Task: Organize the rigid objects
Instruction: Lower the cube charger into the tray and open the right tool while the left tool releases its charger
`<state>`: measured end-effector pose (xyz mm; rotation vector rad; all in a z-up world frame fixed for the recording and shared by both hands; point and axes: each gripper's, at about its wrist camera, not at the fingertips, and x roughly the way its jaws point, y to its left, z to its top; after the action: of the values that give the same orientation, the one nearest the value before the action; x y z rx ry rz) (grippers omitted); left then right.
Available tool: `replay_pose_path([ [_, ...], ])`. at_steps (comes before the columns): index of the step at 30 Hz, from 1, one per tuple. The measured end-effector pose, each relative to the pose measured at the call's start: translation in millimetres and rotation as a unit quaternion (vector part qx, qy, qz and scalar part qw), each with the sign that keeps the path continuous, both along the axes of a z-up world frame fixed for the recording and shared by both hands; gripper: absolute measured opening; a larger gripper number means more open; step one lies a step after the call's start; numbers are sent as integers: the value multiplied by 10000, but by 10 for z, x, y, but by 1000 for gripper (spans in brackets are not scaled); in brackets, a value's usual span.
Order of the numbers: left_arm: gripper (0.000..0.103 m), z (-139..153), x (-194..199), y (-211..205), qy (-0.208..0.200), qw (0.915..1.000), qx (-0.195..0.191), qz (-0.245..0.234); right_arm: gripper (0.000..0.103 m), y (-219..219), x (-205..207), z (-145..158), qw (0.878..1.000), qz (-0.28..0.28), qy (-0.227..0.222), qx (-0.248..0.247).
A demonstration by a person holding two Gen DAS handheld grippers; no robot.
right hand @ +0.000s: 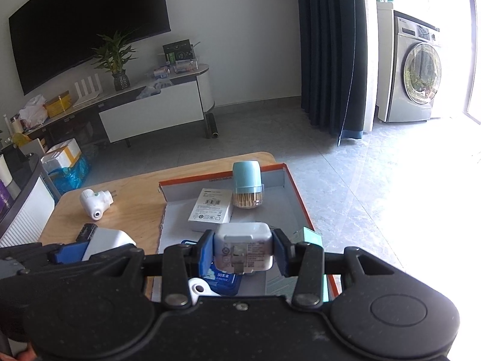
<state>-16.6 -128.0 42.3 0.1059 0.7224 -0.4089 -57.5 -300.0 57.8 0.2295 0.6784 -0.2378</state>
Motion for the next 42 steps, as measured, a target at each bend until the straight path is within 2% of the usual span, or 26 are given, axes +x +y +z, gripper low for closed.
replay_pose_path([
  [42,41,-150,334,-374,223,9993,69,-275,51,-340,510,-136,9997,20,243,-12],
])
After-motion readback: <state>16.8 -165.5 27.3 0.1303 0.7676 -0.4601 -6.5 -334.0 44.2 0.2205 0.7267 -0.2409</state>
